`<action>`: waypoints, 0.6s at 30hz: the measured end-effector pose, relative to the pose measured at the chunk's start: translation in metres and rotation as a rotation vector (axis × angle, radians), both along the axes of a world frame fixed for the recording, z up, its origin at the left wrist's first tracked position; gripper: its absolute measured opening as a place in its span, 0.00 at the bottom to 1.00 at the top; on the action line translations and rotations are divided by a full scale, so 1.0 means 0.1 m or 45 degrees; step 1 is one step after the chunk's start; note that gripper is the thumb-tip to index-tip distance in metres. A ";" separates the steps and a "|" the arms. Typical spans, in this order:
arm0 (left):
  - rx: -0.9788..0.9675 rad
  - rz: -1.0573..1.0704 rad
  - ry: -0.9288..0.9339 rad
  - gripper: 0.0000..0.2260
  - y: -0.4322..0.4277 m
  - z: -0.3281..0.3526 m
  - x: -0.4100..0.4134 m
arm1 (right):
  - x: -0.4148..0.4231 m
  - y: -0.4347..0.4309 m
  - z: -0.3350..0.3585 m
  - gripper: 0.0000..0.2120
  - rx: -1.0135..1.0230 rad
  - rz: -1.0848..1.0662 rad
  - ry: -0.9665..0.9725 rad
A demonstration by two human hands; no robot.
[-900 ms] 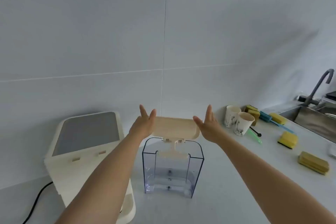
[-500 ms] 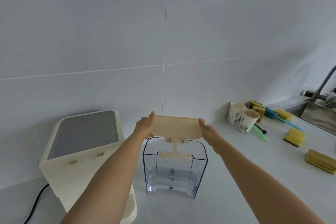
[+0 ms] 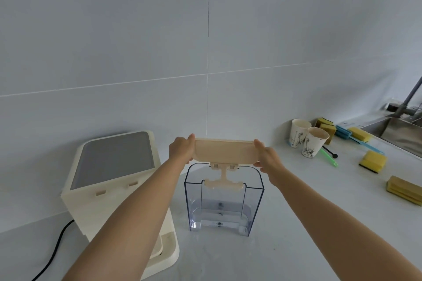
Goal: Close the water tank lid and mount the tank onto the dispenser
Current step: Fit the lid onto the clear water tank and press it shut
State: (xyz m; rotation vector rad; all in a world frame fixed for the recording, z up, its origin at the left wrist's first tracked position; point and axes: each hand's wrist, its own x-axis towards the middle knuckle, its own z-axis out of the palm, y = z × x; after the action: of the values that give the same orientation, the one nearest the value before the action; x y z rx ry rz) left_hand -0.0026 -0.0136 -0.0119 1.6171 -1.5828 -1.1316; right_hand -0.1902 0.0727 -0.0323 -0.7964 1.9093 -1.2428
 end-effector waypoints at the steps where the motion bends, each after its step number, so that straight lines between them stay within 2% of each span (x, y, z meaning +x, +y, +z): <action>1: -0.011 0.001 -0.007 0.15 0.02 -0.01 0.01 | 0.02 0.03 -0.01 0.22 -0.017 0.000 0.003; 4: -0.042 0.011 0.000 0.14 0.09 -0.03 0.04 | 0.06 0.15 -0.05 0.18 -0.064 -0.002 -0.006; 7: -0.077 0.006 -0.023 0.15 0.21 -0.08 0.08 | 0.10 0.26 -0.11 0.24 -0.108 -0.002 0.013; 11: -0.144 0.026 -0.106 0.18 0.40 -0.17 0.13 | 0.16 0.41 -0.22 0.25 -0.120 0.006 -0.005; 18: -0.157 0.018 -0.085 0.17 0.64 -0.38 0.20 | 0.25 0.62 -0.40 0.27 -0.122 0.061 0.031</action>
State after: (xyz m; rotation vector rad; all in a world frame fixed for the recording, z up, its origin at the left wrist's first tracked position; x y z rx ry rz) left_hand 0.0175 0.0499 -0.0500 1.5969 -1.6476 -0.9622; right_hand -0.1654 0.1346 -0.0725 -0.9056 1.8502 -1.3091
